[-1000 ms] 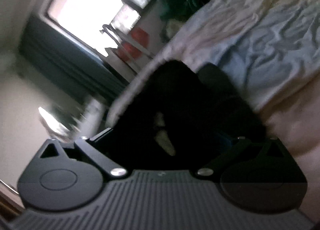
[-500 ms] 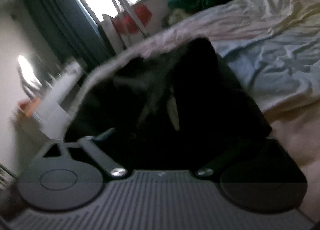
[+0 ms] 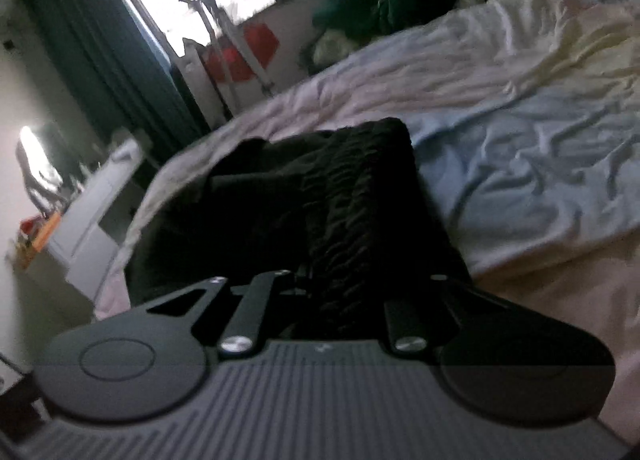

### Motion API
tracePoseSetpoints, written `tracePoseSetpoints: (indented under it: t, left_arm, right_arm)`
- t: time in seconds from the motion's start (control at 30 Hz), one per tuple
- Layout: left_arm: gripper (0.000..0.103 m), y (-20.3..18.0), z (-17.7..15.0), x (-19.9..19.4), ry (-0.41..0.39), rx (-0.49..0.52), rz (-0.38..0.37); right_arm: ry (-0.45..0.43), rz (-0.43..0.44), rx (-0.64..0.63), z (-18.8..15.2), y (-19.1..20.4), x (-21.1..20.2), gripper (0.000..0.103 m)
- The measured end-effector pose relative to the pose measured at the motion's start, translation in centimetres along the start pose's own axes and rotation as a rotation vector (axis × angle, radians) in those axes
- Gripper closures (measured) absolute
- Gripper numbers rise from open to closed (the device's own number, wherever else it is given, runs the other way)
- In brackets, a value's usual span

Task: Fold clothes

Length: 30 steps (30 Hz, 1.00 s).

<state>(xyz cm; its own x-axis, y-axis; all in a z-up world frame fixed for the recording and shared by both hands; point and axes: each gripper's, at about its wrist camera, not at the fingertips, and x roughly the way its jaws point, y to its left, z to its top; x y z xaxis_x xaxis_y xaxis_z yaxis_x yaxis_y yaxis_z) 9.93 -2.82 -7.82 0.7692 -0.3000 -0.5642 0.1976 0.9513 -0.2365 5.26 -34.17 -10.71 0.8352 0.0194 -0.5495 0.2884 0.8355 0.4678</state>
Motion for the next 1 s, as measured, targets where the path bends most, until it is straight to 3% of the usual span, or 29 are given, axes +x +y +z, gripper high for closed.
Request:
tracePoseSetpoints:
  t: [0.17, 0.27, 0.37, 0.4, 0.43, 0.5, 0.6, 0.77, 0.83, 0.9, 1.0]
  left_arm:
    - [0.007, 1.1, -0.3, 2.8, 0.085, -0.095, -0.105]
    - [0.007, 1.3, -0.5, 3.5, 0.099, -0.119, -0.124]
    - [0.007, 1.6, -0.7, 3.6, 0.104, -0.141, -0.132]
    - [0.007, 1.6, -0.7, 3.6, 0.103, -0.145, -0.132]
    - [0.007, 1.7, -0.7, 3.5, 0.102, -0.149, -0.131]
    - [0.007, 1.7, -0.7, 3.5, 0.102, -0.159, -0.135]
    - [0.007, 1.7, -0.7, 3.5, 0.1, -0.16, -0.137]
    - [0.007, 1.8, -0.7, 3.6, 0.102, -0.164, -0.148]
    - [0.007, 1.9, -0.7, 3.9, 0.113, -0.171, -0.156]
    - [0.006, 2.1, -0.7, 4.2, 0.131, -0.188, -0.169]
    - [0.006, 2.4, -0.6, 4.6, 0.156, -0.211, -0.186]
  right_arm:
    - [0.063, -0.002, -0.146, 0.7, 0.7, 1.1, 0.085]
    - [0.089, 0.013, -0.159, 0.6, 0.6, 1.4, 0.082]
    - [0.061, -0.004, -0.223, 0.1, 1.7, 0.4, 0.071]
    - [0.046, -0.01, -0.245, -0.1, 2.1, 0.0, 0.062]
    - [0.027, -0.015, -0.259, -0.4, 2.4, -0.5, 0.036]
    - [-0.03, -0.029, -0.292, -1.0, 2.9, -1.7, 0.013]
    - [-0.069, -0.039, -0.296, -1.2, 2.7, -2.6, 0.012]
    - [0.024, -0.138, -0.16, 0.0, -0.5, 0.2, 0.011]
    - [0.058, -0.113, -0.107, 0.1, -1.4, 1.4, 0.009]
    - [0.091, -0.089, -0.055, 0.1, -2.3, 2.6, 0.0]
    - [0.142, -0.052, 0.024, 0.1, -3.7, 4.4, 0.0]
